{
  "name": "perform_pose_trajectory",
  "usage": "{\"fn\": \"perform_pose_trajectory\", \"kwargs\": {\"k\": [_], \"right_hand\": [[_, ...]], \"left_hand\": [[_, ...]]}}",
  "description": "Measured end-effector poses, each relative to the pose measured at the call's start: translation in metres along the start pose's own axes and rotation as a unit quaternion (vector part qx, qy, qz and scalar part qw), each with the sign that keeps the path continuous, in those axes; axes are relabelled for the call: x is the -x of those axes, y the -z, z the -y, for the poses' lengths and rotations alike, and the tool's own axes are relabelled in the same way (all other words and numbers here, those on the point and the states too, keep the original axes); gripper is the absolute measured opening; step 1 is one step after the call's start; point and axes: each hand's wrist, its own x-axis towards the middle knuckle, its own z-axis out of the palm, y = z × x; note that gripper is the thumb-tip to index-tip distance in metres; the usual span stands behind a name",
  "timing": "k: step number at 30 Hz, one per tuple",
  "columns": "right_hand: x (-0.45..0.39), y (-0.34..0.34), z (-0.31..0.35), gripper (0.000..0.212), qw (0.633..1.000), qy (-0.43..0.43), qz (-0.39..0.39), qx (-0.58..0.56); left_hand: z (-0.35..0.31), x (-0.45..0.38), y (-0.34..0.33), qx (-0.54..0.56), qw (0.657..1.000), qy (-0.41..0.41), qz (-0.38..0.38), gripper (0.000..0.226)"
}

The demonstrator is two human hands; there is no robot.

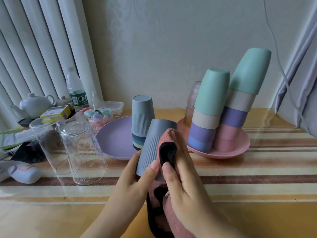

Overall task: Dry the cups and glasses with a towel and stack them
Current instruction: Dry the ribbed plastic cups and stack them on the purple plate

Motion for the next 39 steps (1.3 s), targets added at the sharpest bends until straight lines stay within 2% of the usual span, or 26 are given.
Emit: {"fn": "perform_pose_trajectory", "kwargs": {"k": [2,4,6,8,12,14,15,16,17,19,20,21,23,24,26,28,31,34,35,37,39], "right_hand": [[-0.004,0.007,0.003,0.055,0.999,-0.019,-0.013,-0.024],[-0.007,0.019,0.010,0.042,0.994,-0.069,-0.023,-0.088],[-0.010,0.029,0.014,0.028,0.977,-0.146,-0.040,-0.149],[-0.009,0.034,0.009,0.025,0.959,-0.216,-0.053,-0.174],[-0.003,0.020,0.000,0.048,0.936,-0.254,-0.003,-0.242],[-0.005,0.009,-0.008,0.023,0.921,-0.300,-0.009,-0.248],[-0.008,0.007,-0.015,0.019,0.928,-0.302,0.019,-0.216],[0.000,0.011,-0.024,0.025,0.941,-0.254,0.057,-0.214],[0.010,0.012,-0.033,0.028,0.950,-0.230,0.058,-0.205],[0.008,0.014,-0.033,0.023,0.965,-0.222,0.044,-0.129],[0.002,0.014,-0.020,0.020,0.963,-0.233,0.027,-0.135],[-0.005,0.012,-0.008,0.028,0.955,-0.240,0.009,-0.175],[-0.002,0.010,0.007,0.049,0.954,-0.235,0.008,-0.185],[0.003,0.011,0.012,0.053,0.960,-0.210,0.016,-0.186],[0.007,0.008,0.011,0.047,0.968,-0.183,0.008,-0.172],[0.008,0.005,0.007,0.038,0.972,-0.179,0.008,-0.155],[0.009,0.004,0.006,0.038,0.977,-0.161,0.002,-0.142],[0.008,0.004,0.011,0.058,0.981,-0.133,-0.003,-0.138],[0.007,0.005,0.012,0.058,0.982,-0.128,-0.009,-0.139],[0.005,0.009,0.012,0.048,0.981,-0.123,-0.023,-0.145],[0.002,0.013,0.013,0.037,0.978,-0.131,-0.032,-0.157]], "left_hand": [[0.001,0.002,-0.002,0.028,0.999,0.012,0.011,0.036],[0.003,0.003,-0.006,0.085,0.995,0.051,0.029,0.035],[0.007,0.003,-0.010,0.176,0.979,0.095,0.048,0.054],[0.007,0.003,-0.013,0.272,0.952,0.132,0.053,0.070],[0.007,-0.001,-0.009,0.343,0.929,0.136,0.035,0.071],[0.007,-0.006,-0.001,0.329,0.939,0.101,0.008,0.071],[0.007,-0.009,0.004,0.303,0.949,0.080,0.012,0.068],[0.005,-0.010,0.007,0.277,0.958,0.065,0.016,0.060],[0.004,-0.011,0.008,0.252,0.966,0.057,0.006,0.053],[0.005,-0.012,0.009,0.193,0.979,0.043,-0.045,0.050],[0.006,-0.012,0.009,0.161,0.984,0.033,-0.071,0.046],[0.007,-0.012,0.008,0.131,0.987,0.017,-0.090,0.043],[0.004,-0.009,0.007,0.069,0.992,-0.010,-0.108,0.041],[0.003,-0.007,0.006,0.047,0.993,-0.020,-0.107,0.041],[0.002,-0.005,0.006,0.021,0.996,-0.027,-0.087,0.035],[0.005,-0.004,0.005,-0.008,0.998,-0.026,-0.057,0.048],[0.008,-0.004,0.005,-0.017,0.999,-0.031,-0.032,0.064],[0.007,0.000,0.001,0.011,1.000,-0.018,-0.008,0.053],[0.006,0.001,-0.001,0.012,1.000,-0.006,0.003,0.047],[0.005,0.003,-0.003,0.014,0.999,0.024,0.021,0.034],[0.001,0.005,-0.002,0.014,0.998,0.047,0.042,0.032]]}}
